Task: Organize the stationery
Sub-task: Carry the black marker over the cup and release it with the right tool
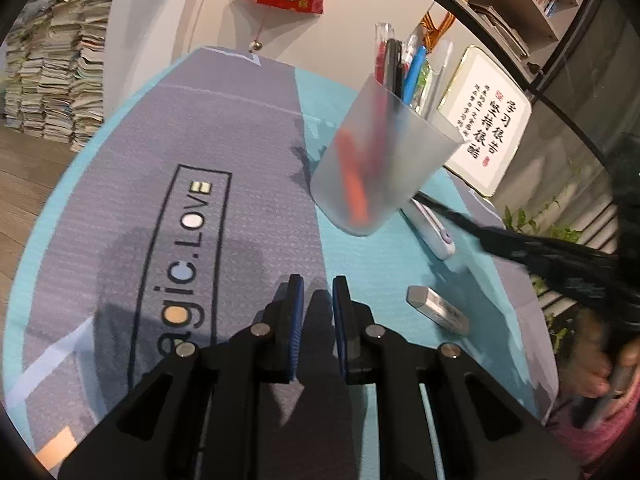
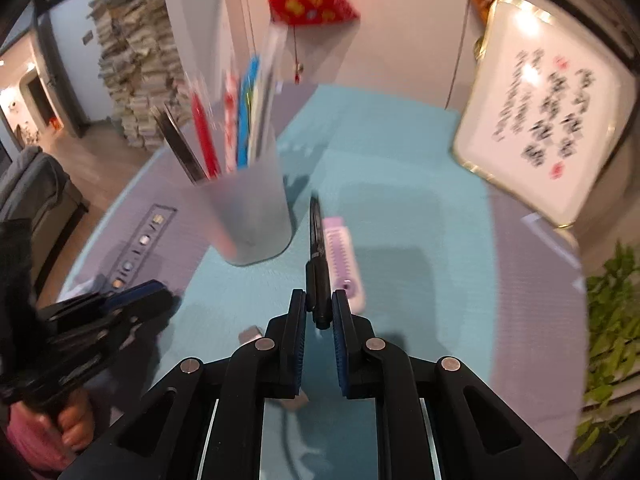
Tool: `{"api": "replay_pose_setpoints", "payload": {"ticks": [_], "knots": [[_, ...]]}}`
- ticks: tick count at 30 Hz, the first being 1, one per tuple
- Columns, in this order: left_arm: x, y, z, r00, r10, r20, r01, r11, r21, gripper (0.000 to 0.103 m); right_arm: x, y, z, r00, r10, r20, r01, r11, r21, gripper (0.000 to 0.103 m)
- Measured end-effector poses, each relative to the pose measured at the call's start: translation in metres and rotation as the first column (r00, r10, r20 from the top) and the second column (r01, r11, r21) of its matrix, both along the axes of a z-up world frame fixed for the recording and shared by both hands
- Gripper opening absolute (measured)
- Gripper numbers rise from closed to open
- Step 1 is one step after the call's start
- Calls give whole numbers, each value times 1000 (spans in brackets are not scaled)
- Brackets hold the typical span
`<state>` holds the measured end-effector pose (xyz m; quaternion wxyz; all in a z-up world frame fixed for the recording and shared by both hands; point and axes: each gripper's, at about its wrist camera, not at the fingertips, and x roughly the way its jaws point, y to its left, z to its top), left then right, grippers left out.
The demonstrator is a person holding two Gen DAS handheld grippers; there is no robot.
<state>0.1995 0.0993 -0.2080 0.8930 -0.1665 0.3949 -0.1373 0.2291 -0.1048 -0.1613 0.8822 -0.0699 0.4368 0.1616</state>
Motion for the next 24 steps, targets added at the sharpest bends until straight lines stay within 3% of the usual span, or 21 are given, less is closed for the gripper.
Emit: {"api": "replay_pose_setpoints", "payload": {"ticks": [6,12,24], "knots": [[-8,-8,11,998,31,61,-36,996,82,12,-17,-6,40,993,-16,115,11,999,44,11],[-15,-16,18,996,16,84,-25,994,106,12,-18,-2,56,990,-37,133,22,994,109,11],[-19,-19,31,992,33,123,-51,988,146,13,-28,20,133,957,17,290,-67,984,164,11]]}}
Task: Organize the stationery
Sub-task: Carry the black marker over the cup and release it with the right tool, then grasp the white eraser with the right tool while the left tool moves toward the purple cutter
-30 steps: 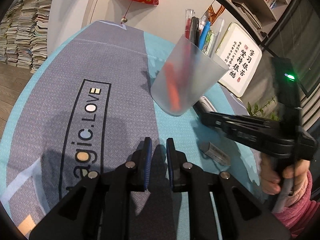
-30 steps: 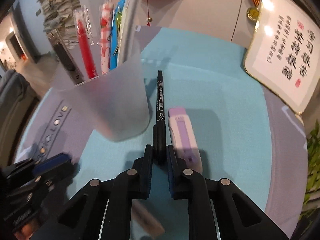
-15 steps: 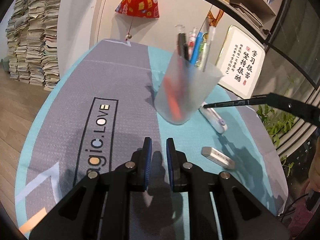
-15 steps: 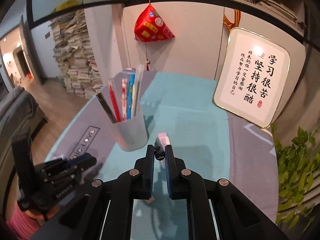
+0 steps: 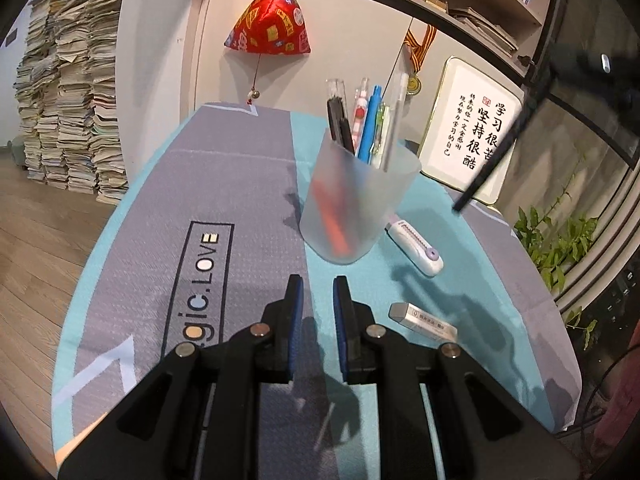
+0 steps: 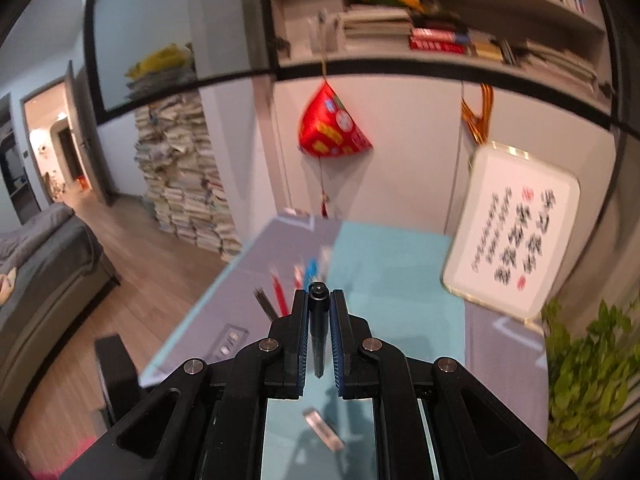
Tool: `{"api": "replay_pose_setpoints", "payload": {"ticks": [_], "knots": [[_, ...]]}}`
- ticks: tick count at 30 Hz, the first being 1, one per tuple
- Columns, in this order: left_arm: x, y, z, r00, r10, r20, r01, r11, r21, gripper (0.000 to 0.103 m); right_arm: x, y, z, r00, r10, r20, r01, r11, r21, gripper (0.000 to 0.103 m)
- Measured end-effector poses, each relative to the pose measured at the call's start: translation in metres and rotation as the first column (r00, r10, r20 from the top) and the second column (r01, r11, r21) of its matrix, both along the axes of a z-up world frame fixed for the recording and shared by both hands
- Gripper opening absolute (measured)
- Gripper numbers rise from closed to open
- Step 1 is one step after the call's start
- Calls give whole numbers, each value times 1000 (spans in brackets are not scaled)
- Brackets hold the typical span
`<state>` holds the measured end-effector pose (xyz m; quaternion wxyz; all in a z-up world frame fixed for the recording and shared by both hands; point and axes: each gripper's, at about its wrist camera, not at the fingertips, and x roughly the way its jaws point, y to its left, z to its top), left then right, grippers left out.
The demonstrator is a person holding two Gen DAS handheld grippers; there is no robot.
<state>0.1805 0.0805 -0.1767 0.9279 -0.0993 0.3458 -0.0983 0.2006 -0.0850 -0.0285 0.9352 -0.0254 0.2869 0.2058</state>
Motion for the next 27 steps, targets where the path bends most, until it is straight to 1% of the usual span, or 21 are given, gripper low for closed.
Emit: {"api": "replay_pose_setpoints", "payload": {"ticks": [3,5,6,8,10,16,21,22,24,27], "knots": [[-1,1,4,1000,4,8,-4,1000,10,13,7,10,13,999,7,34,-7,1000,-5,11],[-4,1,6,1000,5,13,-5,1000,13,15,17,16,17,999,14,30,-14,1000,-2,11],[-4,1,6,1000,7,14,-7,1000,15,17,21,19,17,999,18,29,-18,1000,-5,11],[-5,2,7,1000,12,18,-12,1000,21,20,30,25,14,1000,20,23,-20,1000,-14,11],[-6,2,7,1000,15,20,-16,999,32,20,39,30,6,1000,22,-4,-22,1000,-21,11],[-5,4,4,1000,22,6,-22,999,35,20,65,34,-33,994,1,-112,-5,999,-42,11],[-3,-1,3,1000,16,-5,-16,999,36,21,72,33,-57,983,4,-185,-15,998,-59,11],[-3,-2,3,1000,12,-8,-12,999,38,22,73,33,-60,981,7,-196,-19,998,-61,11],[-3,-6,3,1000,5,-10,-4,999,49,25,69,27,-65,980,10,-199,-20,999,-49,11],[-3,-11,3,1000,-4,-18,5,998,61,29,62,16,-67,986,-13,-164,6,999,-42,11]]}}
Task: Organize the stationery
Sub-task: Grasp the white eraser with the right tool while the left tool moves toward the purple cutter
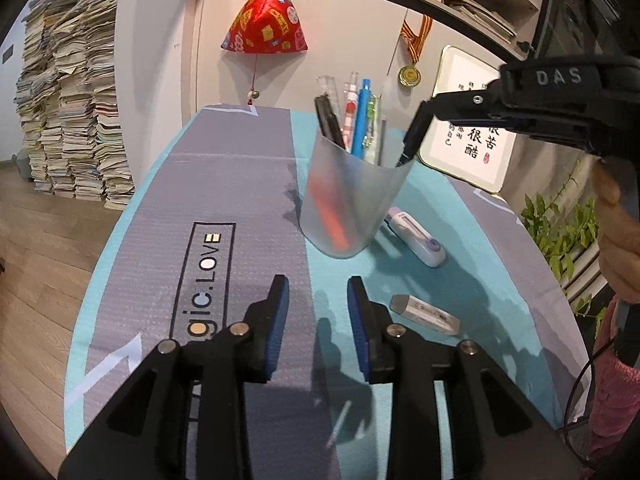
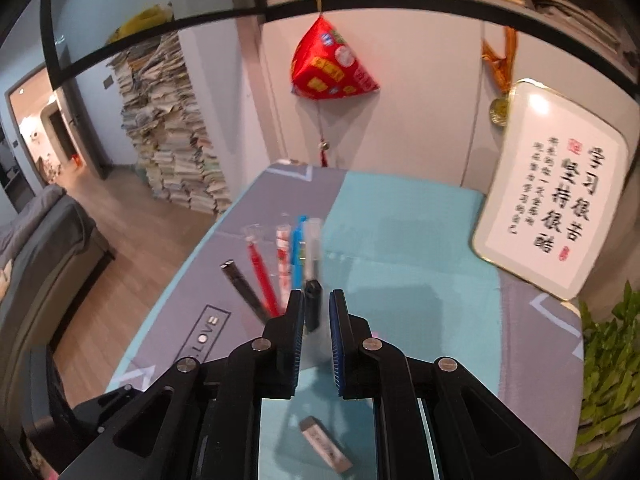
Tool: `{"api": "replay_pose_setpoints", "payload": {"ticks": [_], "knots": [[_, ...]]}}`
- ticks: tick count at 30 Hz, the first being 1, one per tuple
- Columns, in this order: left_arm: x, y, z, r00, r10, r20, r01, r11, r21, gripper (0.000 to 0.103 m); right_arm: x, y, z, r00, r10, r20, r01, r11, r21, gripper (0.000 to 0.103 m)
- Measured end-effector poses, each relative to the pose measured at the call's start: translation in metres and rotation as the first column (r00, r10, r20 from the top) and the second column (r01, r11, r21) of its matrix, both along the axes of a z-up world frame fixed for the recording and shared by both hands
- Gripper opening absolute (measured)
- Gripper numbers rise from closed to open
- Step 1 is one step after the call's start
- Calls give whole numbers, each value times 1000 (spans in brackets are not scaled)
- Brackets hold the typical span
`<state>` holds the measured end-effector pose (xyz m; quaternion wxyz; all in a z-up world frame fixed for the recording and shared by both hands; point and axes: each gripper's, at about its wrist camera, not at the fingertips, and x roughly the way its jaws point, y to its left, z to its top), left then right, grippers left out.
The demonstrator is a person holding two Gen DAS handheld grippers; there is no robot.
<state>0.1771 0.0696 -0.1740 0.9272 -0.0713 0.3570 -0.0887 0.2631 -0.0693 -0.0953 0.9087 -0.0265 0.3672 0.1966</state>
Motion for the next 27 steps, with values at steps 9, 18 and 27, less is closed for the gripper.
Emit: {"api": "replay_pose_setpoints", "payload": {"ticks": [9,18,27], "knots": [[0,-29,-1,998,-35,-48,37,999,35,35,-18,-43,-15,995,-68,73,69,997,-17,11],[5,-64,-8,990,-39,-138,47,997,54,35,-16,-70,-33,996,-83,14,84,996,-22,11],[8,-52,-1,991,86,-106,-72,989,132,35,-33,-64,-67,976,201,-88,-198,979,48,11]]}}
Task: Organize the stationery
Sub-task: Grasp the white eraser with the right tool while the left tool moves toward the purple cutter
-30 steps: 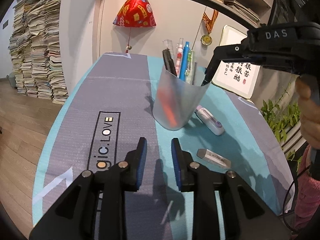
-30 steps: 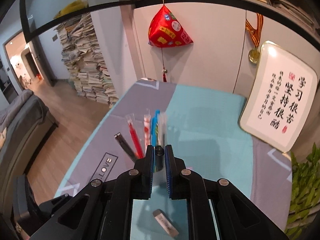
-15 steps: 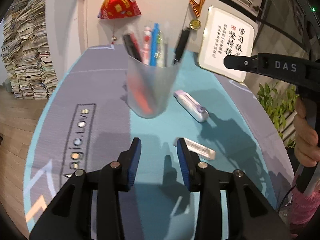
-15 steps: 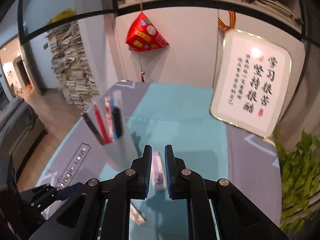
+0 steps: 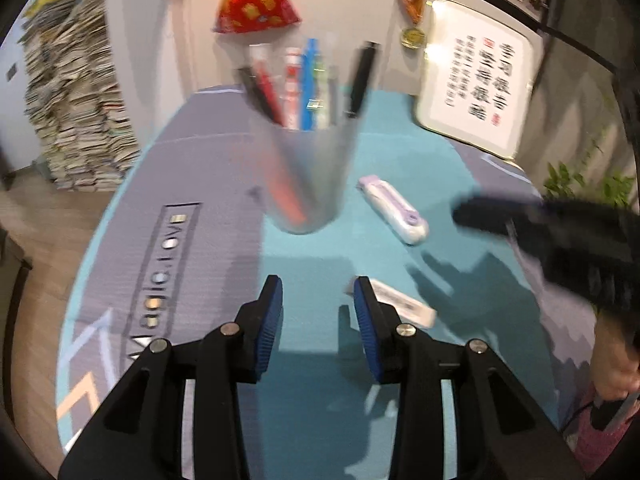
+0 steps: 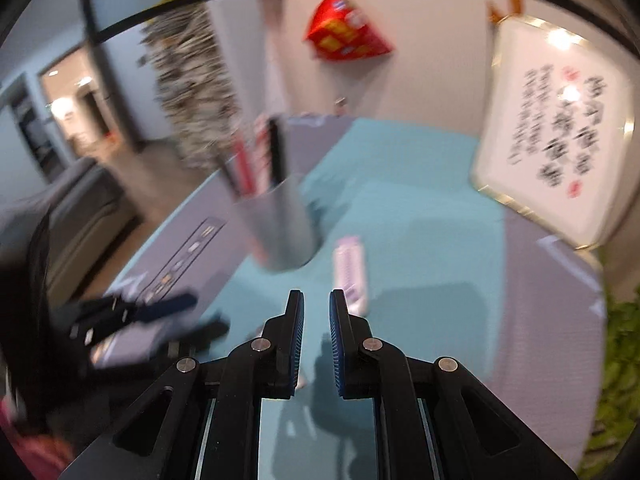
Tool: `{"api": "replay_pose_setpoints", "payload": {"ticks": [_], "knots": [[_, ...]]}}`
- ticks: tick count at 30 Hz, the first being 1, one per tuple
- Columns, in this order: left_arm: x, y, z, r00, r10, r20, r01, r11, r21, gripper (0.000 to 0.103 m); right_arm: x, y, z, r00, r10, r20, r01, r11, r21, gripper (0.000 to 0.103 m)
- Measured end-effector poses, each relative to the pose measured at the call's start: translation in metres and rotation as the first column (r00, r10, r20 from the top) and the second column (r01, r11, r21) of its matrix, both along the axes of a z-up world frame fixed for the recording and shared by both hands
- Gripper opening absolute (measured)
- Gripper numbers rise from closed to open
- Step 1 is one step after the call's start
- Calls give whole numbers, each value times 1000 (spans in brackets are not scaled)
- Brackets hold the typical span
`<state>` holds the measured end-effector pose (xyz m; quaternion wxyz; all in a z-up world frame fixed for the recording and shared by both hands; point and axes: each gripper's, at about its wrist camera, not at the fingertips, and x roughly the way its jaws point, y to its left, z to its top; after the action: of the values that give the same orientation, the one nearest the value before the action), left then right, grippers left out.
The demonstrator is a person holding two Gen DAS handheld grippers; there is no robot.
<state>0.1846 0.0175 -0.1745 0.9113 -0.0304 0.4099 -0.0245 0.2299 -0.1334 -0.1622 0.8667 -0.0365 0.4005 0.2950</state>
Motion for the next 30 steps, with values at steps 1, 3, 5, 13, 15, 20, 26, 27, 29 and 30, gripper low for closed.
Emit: {"api": "replay_pose_setpoints", "payload": {"ticks": [1,3,5,13,15,20,26,27,29,30], "knots": [[0,7,0,1000,22,-2,-22,1000,-7,35,-4,3,-6,999,44,-16,-44,999,-4,11],[0,16,2,999,55,0,-55,998,-14,35,-11,11,-13,996,93,-13,-93,995,-38,11],[-1,20,3,997,75,4,-75,997,-11,35,-21,20,-19,991,132,9,-131,988,-77,11],[-6,31,4,995,103,13,-102,995,-16,35,-27,41,-33,985,174,-7,-173,973,-154,12],[-6,32,3,995,101,13,-101,995,-21,35,-24,42,-34,985,170,-9,-169,973,-156,12],[-7,35,1,995,97,12,-96,995,-28,36,-16,45,-41,979,202,-43,-206,966,-155,34],[-7,41,-1,994,109,7,-109,993,-40,36,-2,56,-51,983,180,-30,-182,962,-201,34],[-7,41,-1,994,110,7,-109,993,-39,36,3,58,-55,985,163,-54,-171,960,-220,32],[-6,41,0,994,107,8,-107,994,-37,36,4,59,-53,990,139,-32,-142,957,-252,17],[-6,41,0,994,106,9,-105,994,-38,36,3,59,-52,991,129,-26,-131,957,-258,17]]}}
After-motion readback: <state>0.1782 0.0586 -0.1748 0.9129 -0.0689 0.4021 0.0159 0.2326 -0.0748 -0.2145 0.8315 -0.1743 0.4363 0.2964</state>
